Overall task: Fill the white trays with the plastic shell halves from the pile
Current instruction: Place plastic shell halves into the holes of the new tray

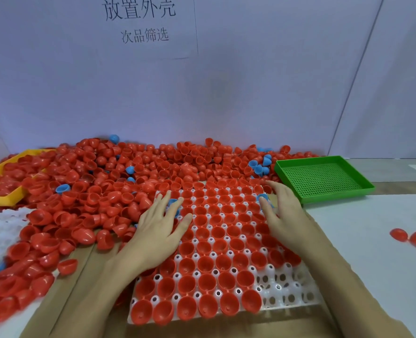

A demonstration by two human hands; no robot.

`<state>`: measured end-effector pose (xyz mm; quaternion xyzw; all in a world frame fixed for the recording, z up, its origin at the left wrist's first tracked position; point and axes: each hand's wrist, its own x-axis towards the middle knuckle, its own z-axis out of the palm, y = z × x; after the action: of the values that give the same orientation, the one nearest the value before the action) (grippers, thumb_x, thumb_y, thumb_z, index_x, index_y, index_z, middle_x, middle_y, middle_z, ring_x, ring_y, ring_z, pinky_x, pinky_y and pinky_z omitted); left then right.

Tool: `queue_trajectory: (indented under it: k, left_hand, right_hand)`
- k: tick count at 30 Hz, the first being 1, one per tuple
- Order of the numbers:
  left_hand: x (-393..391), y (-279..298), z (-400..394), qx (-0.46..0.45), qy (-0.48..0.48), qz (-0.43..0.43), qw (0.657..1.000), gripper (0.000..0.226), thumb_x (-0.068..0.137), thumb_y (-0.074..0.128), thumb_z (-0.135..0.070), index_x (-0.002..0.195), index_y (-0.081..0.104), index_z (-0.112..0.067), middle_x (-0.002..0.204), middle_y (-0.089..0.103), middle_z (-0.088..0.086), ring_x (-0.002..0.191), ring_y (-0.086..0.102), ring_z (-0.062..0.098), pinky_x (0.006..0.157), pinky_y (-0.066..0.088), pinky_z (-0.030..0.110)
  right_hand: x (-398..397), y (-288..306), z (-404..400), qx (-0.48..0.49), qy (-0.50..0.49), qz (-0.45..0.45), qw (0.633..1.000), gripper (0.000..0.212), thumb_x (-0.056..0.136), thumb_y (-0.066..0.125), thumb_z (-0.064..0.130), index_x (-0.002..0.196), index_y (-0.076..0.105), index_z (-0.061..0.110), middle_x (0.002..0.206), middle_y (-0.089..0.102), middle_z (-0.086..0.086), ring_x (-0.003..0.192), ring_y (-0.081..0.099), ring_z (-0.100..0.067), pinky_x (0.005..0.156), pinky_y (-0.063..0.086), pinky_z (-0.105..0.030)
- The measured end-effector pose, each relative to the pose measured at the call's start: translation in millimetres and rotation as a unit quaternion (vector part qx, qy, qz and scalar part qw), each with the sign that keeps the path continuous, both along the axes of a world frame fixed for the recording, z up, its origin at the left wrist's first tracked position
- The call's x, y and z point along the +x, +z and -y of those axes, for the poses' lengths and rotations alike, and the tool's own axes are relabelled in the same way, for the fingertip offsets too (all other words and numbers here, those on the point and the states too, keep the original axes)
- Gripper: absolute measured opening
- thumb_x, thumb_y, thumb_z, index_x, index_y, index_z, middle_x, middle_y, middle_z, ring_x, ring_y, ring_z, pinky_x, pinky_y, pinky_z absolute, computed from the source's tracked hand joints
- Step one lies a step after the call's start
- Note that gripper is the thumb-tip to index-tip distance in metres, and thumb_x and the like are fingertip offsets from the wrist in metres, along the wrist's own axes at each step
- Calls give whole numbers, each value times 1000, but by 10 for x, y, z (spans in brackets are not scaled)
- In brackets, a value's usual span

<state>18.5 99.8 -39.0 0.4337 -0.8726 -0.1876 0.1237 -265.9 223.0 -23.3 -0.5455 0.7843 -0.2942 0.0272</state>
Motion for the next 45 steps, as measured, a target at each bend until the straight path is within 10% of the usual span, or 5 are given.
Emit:
queue_trajectory:
  k: [9,21,27,37,45]
  left_hand:
    - [-41,-75,224,0,8,34,999,78,100,6,-69,168,1,-31,174,-18,-5,157,-24,9,128,-10,36]
    - [-95,115,485,11,40,9,999,63,104,21,-67,158,32,-36,168,29,-6,156,19,19,125,9,46]
    - [-587,467,1148,-105,58,-35,992,34,106,48,-45,122,66,-21,122,60,4,119,55,25,107,43,44]
    - [-1151,518,1882,-77,-55,115,989,43,103,41,-2,124,74,-18,141,50,2,122,57,25,104,49,38]
    - [-745,470,1968,-125,-39,9,991,31,93,64,-2,122,72,-10,129,58,7,112,61,25,97,49,31]
  right_hand:
    - [293,310,30,106,-17,-31,994,29,113,33,36,96,42,13,86,49,8,72,45,-1,63,36,-16]
    - [131,290,340,63,-8,149,987,52,112,37,43,159,34,22,155,52,-9,142,48,-27,81,28,-18]
    - [103,246,323,16,-2,138,990,47,112,38,40,156,39,24,145,60,-4,136,54,-23,70,24,-16]
    - [73,197,222,-43,12,171,984,44,111,41,39,152,44,24,139,63,1,131,56,-18,89,33,-21]
    - [170,233,223,-30,11,162,986,42,111,40,41,150,46,28,119,60,6,122,58,-17,68,28,-20]
